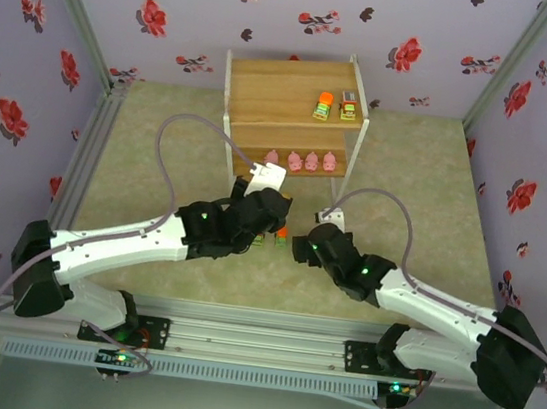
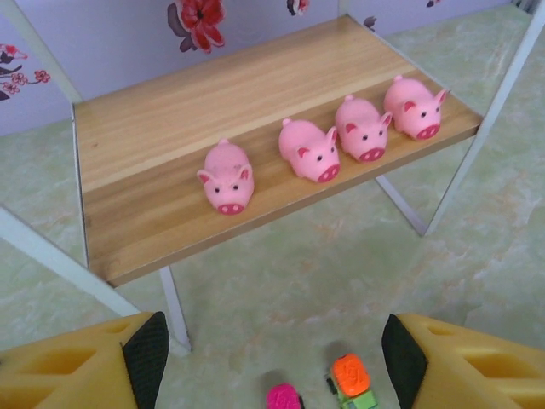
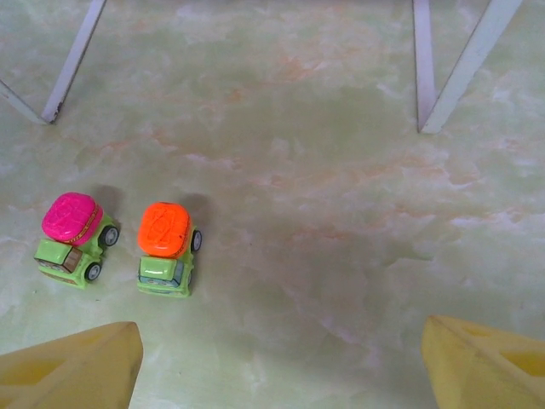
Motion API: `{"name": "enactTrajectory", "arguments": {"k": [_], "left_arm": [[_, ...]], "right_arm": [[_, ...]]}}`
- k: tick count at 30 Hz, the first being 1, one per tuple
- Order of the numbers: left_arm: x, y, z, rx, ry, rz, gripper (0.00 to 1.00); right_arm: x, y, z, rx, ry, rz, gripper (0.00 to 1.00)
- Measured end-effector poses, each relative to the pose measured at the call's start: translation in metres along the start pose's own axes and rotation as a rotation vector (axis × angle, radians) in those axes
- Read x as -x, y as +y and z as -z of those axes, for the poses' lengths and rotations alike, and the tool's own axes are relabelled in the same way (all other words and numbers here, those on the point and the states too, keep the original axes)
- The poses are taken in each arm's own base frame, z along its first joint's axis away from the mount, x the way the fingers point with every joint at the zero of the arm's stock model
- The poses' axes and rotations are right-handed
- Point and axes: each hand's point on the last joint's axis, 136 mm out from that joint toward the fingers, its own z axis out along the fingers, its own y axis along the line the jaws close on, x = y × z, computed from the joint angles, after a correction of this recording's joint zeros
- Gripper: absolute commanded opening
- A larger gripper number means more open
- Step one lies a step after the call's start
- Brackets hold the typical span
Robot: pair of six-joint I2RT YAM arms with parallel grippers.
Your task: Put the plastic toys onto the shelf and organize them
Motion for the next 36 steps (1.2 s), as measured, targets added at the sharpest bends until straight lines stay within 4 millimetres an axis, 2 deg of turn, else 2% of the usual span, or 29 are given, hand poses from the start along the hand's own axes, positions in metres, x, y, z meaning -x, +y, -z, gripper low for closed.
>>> {"name": "enactTrajectory", "arguments": {"k": [6, 15, 26, 36], "left_arm": [[-0.022, 0.008, -0.002, 0.016, 0.032, 0.009, 0.85], [-0.050, 0.027, 0.001, 0.059, 0.070, 0.035, 0.85], [-0.085, 0.059, 0.009, 0.116, 0.123, 0.081, 0.85], [-0.104, 0.072, 0.010, 0.150, 0.155, 0.111, 0.85]], "right_arm": [[-0.001, 0.013, -0.005, -0.004, 0.027, -0.008, 0.87], [-0.003, 0.028, -0.014, -0.011, 0.057, -0.011, 0.90], [-0.012, 0.045, -0.026, -0.015, 0.096, -0.017, 0.86], [-0.013, 0.056, -0.040, -0.035, 0.121, -0.039, 0.82]]}}
